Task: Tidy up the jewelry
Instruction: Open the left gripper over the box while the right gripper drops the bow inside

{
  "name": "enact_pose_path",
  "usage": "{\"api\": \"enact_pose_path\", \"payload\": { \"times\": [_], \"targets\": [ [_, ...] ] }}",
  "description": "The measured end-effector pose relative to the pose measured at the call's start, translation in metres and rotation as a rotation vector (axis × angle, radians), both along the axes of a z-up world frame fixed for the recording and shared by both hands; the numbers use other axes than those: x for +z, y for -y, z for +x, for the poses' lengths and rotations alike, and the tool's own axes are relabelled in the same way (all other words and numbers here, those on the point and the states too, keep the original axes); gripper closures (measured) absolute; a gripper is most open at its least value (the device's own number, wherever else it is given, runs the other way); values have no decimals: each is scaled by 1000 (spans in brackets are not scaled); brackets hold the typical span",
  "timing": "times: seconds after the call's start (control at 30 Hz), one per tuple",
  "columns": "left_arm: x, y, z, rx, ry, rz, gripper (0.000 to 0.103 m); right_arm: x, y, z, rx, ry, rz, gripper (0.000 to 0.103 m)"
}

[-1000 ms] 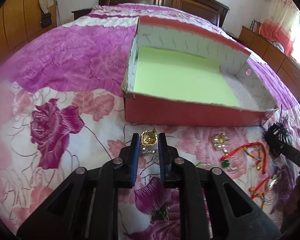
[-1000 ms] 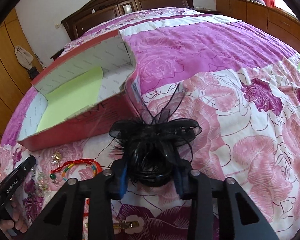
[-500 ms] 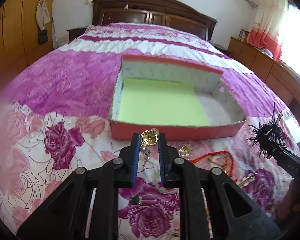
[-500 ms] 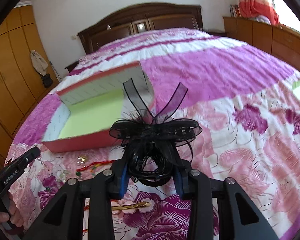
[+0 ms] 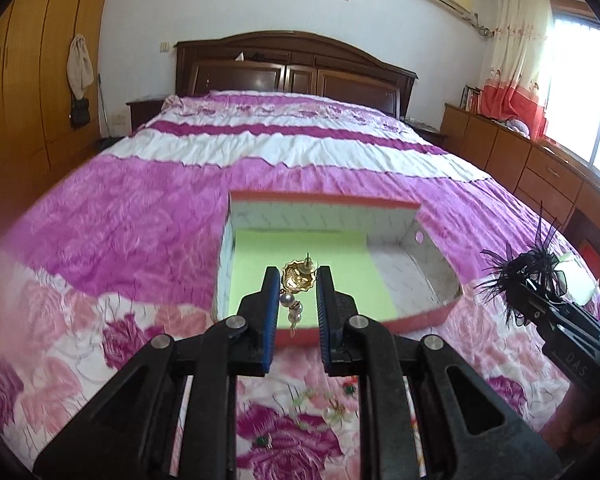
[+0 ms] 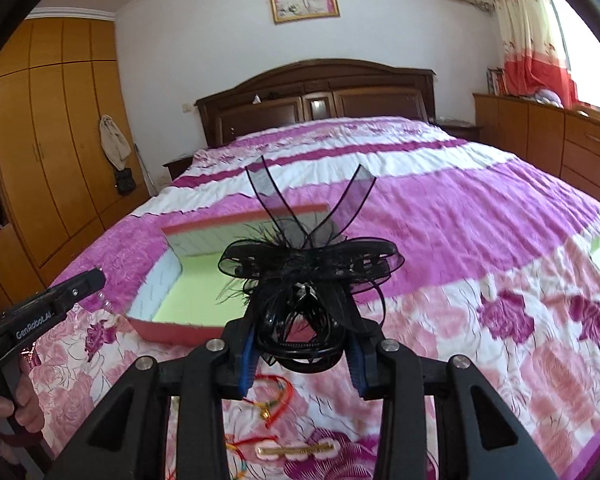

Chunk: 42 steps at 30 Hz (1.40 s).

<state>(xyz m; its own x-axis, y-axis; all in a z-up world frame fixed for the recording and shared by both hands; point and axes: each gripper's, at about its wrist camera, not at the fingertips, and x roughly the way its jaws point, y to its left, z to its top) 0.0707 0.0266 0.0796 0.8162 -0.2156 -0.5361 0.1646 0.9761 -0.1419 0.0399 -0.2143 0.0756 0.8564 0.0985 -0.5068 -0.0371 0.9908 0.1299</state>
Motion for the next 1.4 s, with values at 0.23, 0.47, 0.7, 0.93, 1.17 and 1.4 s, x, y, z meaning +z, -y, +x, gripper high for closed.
{"api": "enact_pose_path", "payload": {
  "times": [0.23, 0.47, 0.7, 0.93, 1.17, 1.4],
  "targets": [
    [11, 1, 24, 24, 44, 19, 93, 12, -12, 20, 38, 59, -19, 64],
    [8, 10, 54, 27, 58, 38, 93, 16, -21, 54, 52, 82, -27, 64],
    [-6, 25, 90, 18, 28, 66, 93, 8, -22, 95, 54, 45, -29, 64],
    [-31, 35, 122, 15, -47, 65, 93, -19, -23, 135, 40, -52, -28, 64],
    [-68, 37, 147, 28, -169, 105, 93, -46, -18, 165, 11, -155, -42, 64],
    [-90, 37, 153, 37, -254, 119, 93, -70, -14, 179, -10, -233, -49, 64]
  ]
}}
